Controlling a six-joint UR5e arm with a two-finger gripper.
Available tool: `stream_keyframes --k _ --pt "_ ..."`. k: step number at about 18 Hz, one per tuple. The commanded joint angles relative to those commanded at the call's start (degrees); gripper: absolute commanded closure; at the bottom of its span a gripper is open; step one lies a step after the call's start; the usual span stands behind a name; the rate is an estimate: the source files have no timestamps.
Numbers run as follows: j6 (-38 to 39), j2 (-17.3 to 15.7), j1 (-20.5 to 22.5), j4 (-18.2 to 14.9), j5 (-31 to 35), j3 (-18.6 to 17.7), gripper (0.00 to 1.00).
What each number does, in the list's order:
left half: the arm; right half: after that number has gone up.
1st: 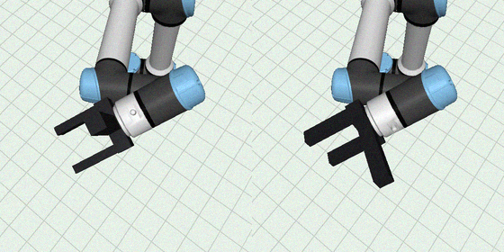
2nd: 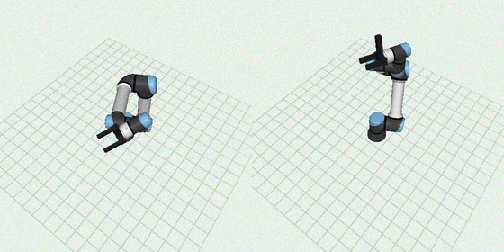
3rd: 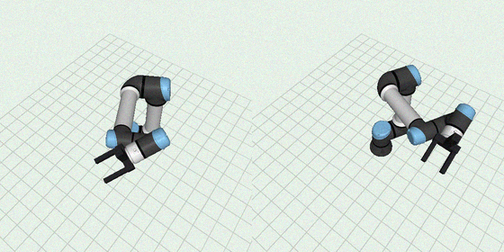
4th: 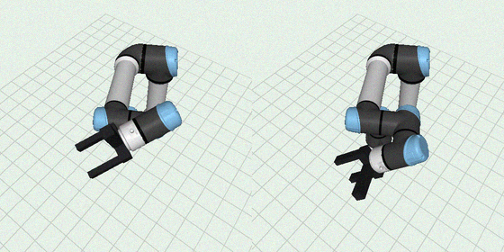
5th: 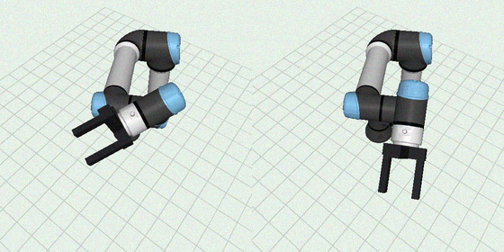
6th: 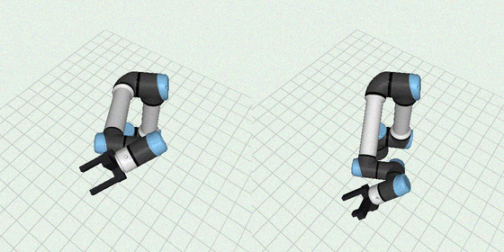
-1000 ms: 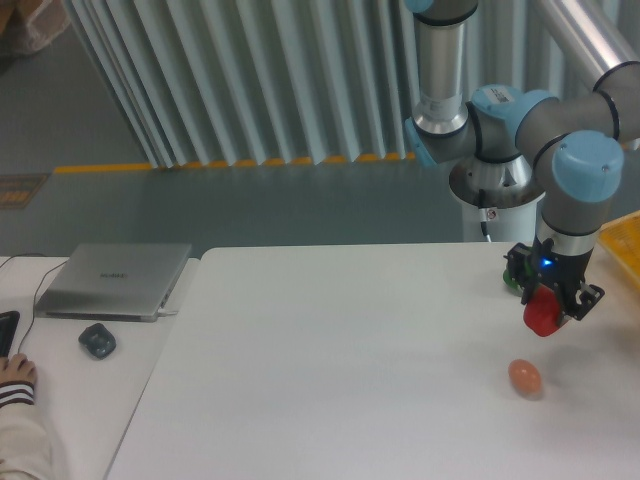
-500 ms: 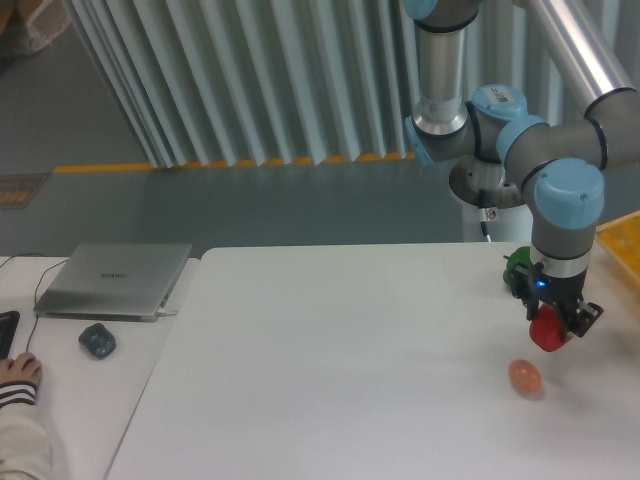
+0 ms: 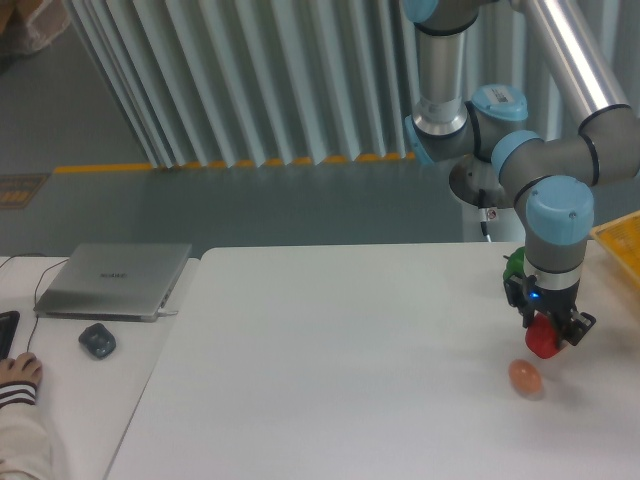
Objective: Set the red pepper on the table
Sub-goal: 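Lower the red pepper onto the table and open the gripper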
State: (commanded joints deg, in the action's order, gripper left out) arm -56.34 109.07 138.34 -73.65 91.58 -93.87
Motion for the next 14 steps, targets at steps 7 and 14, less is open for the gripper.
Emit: stream_keyframes --k 7,14 --pt "2.02 -0.09 -0.53 0.18 1.76 0.35 0.21" --pt "0.97 -0.7 -1.57 2.01 1.58 2.1 0.0"
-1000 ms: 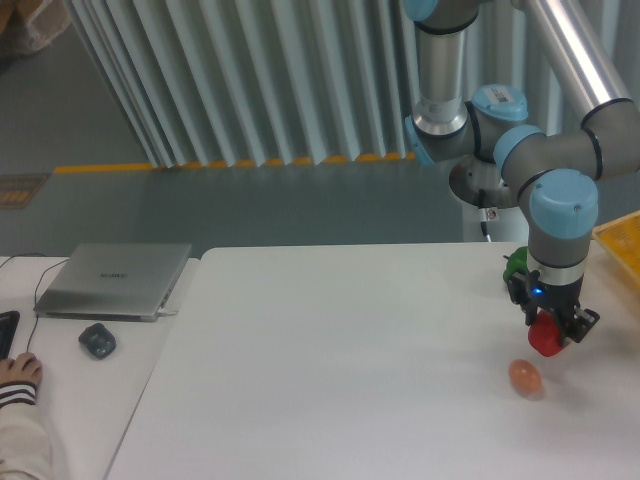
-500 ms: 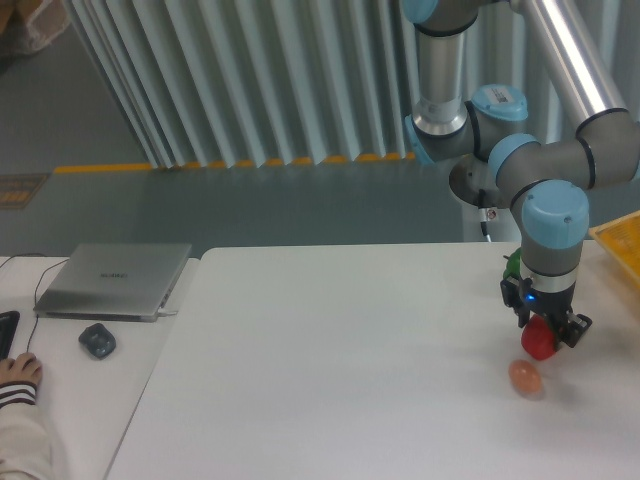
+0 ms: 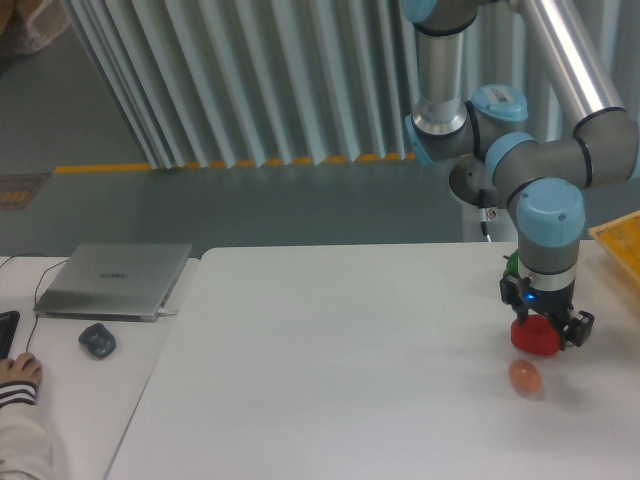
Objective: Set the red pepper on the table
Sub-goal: 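Lower the red pepper onto the table and open the gripper, then raise the open gripper up away from the red pepper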
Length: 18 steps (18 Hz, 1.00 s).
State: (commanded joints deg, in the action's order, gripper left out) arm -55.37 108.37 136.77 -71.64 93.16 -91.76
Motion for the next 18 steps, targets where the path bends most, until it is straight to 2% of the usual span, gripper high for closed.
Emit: stream_keyframes --k 2,4,7,9,13,16,18 --pt "-1.84 -0.44 -0.89 1.76 -0.09 2.01 0.0" --pt "-4.47 -0.7 -1.5 1.42 -0.35 4.56 0.0" --pt "-6.77 -1.84 -2.38 0.81 -0.18 4.66 0.0" --pt "-8.6 -2.11 -2.73 -0.6 0.09 4.66 0.0" --pt "-19.92 -4.04 -3.0 -4.55 0.44 5.19 0.0" --pt "-27.75 -4.66 -3.08 -5.78 0.18 5.63 0.0" --pt "-31.9 -4.57 -3.69 -9.55 0.35 7.03 0.0"
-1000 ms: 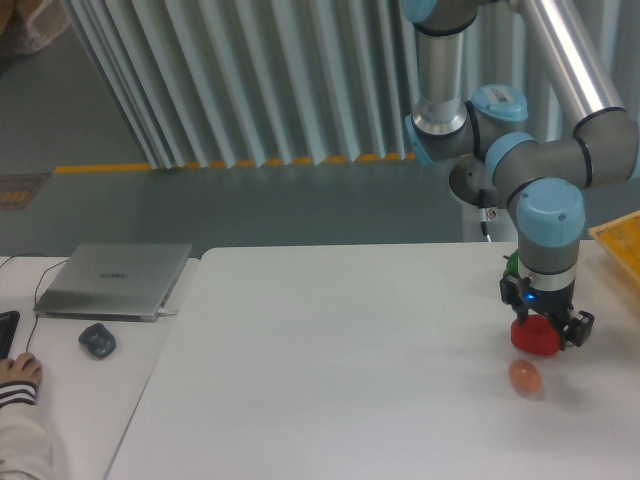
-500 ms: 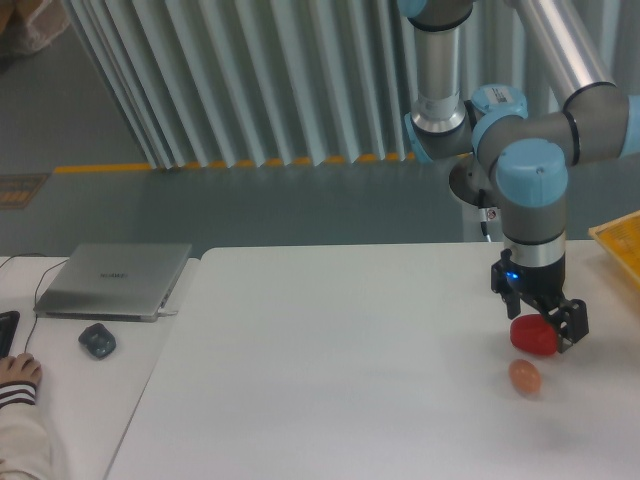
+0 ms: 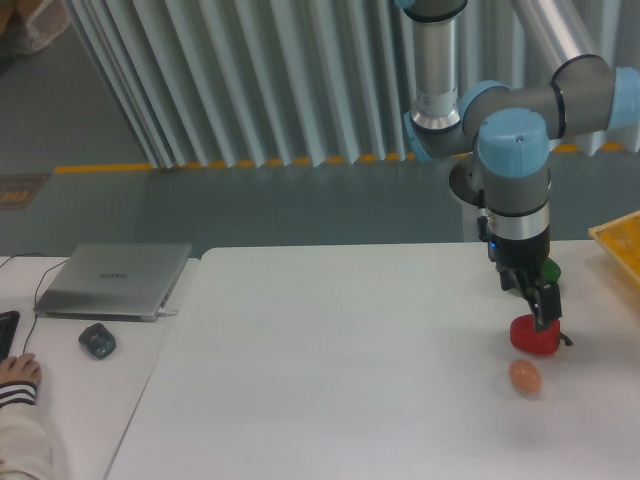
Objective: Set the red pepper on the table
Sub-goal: 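Raise the open gripper up away from the red pepper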
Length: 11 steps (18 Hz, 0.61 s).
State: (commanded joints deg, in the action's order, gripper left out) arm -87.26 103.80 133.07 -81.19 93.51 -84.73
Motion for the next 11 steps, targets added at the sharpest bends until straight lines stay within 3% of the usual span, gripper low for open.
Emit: stream_keyframes --k 5,7,11 --pt "-1.24 0.0 0.26 0.07 0.0 0.88 0.0" --pt "-1.15 1.4 1.48 0.6 -0.35 1.76 0.0" --pt "-2.3 1.14 2.46 1.13 -0.35 -0.35 0.0"
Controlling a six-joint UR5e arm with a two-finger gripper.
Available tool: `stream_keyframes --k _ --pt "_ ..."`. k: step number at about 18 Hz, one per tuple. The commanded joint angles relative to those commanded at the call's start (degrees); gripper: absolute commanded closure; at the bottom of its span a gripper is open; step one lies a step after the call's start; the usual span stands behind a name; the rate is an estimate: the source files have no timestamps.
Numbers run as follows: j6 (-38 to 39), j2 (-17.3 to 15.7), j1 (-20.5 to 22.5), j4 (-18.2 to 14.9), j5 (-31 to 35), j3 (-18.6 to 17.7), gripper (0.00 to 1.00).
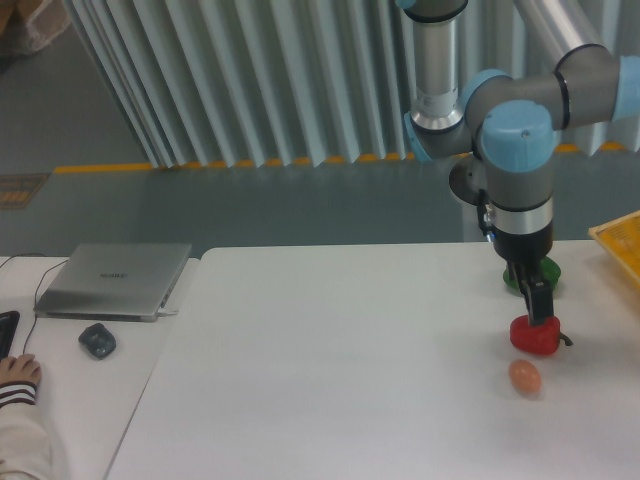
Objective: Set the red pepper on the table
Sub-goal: 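Raise the open gripper up away from the red pepper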
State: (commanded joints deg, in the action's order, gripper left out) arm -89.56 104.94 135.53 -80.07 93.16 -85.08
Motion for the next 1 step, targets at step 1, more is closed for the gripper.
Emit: stream_keyframes --k 1 --pt "0.09 0.09 -0.09 0.0 0.09 0.0 0.0"
